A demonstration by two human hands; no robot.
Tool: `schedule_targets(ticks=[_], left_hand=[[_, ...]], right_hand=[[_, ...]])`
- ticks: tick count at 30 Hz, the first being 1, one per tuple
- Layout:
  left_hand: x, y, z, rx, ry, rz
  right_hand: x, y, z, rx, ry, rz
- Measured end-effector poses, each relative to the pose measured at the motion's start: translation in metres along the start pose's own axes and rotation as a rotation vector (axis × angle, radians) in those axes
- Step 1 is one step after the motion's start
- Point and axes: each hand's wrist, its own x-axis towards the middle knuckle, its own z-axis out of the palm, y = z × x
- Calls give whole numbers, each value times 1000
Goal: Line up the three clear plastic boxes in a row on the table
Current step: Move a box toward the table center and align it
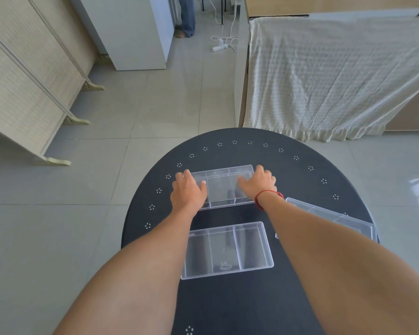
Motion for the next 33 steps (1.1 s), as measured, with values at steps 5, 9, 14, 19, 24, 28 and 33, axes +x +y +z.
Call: schedule_targets(ticks=[5, 9, 14, 19, 24, 28, 33], left_hand=[[8, 4, 9, -111, -44, -150], [10, 3, 15, -180, -63, -214], [12, 7, 11, -371, -67, -265], [4, 13, -3, -418, -125, -265], [-4, 20, -18, -539, -84, -241], [-8, 22, -26, -576, -33, -137], [-12, 13, -30, -541, -45, 19]], right_hand=[[9, -1, 7, 199, -198, 129], [16, 1, 8, 217, -145, 166], [14, 5, -1, 290, -123, 199], [3, 6, -8, 345, -141, 209], [-5, 5, -16, 494, -90, 242], [-11, 1, -20, 563, -26, 219], [-23, 0, -18, 626, 6, 113]])
